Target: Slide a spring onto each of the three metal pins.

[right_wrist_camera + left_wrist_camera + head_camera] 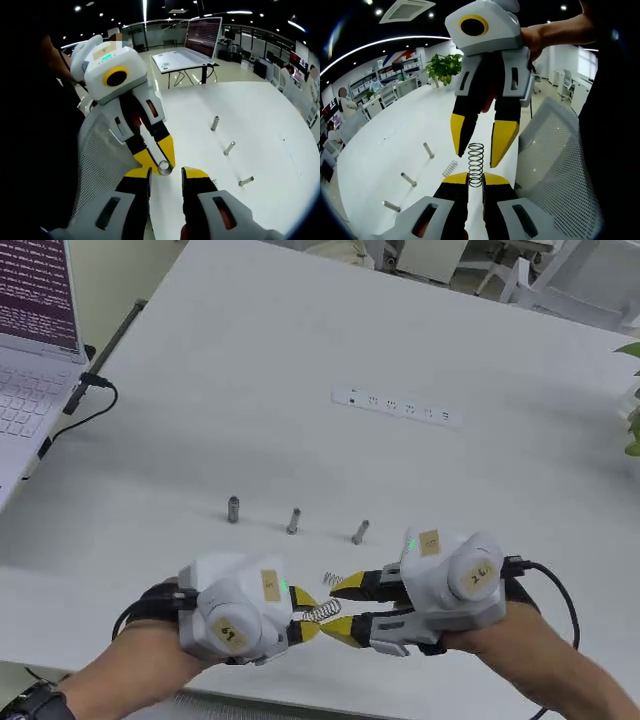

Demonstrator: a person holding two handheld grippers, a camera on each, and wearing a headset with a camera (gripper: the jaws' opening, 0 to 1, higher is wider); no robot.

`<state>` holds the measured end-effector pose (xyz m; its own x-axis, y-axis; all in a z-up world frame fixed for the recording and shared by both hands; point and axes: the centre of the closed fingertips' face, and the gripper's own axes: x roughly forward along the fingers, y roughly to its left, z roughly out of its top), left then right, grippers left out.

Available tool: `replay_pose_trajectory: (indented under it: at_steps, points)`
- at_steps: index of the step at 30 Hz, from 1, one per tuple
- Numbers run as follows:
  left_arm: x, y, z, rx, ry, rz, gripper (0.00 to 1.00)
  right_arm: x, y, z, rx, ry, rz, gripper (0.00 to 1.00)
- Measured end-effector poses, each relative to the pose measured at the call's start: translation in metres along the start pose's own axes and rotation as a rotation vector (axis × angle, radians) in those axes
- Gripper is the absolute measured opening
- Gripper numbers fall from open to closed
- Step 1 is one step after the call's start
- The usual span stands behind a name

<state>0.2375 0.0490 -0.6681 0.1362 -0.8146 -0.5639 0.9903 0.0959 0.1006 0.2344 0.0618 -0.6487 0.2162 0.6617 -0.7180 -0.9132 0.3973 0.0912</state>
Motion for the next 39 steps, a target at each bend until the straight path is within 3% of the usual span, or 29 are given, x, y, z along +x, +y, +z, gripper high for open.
replay_pose_trajectory:
  at_steps: [10,17,26,30,39]
  points:
    - [0.001,-0.006,0.003,0.020,-0.002,-0.018,0.02,0.001,0.000,-0.003,-0.111,0.073,0.014,0.23]
    - [0.001,-0.007,0.003,0.023,-0.002,-0.024,0.02,0.005,0.008,-0.010,-0.173,0.116,0.054,0.20]
    - [0.002,-0.012,0.000,0.024,0.002,-0.035,0.02,0.007,0.010,-0.013,-0.214,0.139,0.086,0.15]
    - [0.003,-0.013,0.000,0.028,0.006,-0.038,0.02,0.008,0.015,-0.009,-0.211,0.115,0.116,0.09]
    - [0.003,-0.013,-0.003,-0.005,0.004,-0.043,0.03,0.010,0.015,-0.011,-0.221,0.125,0.110,0.08]
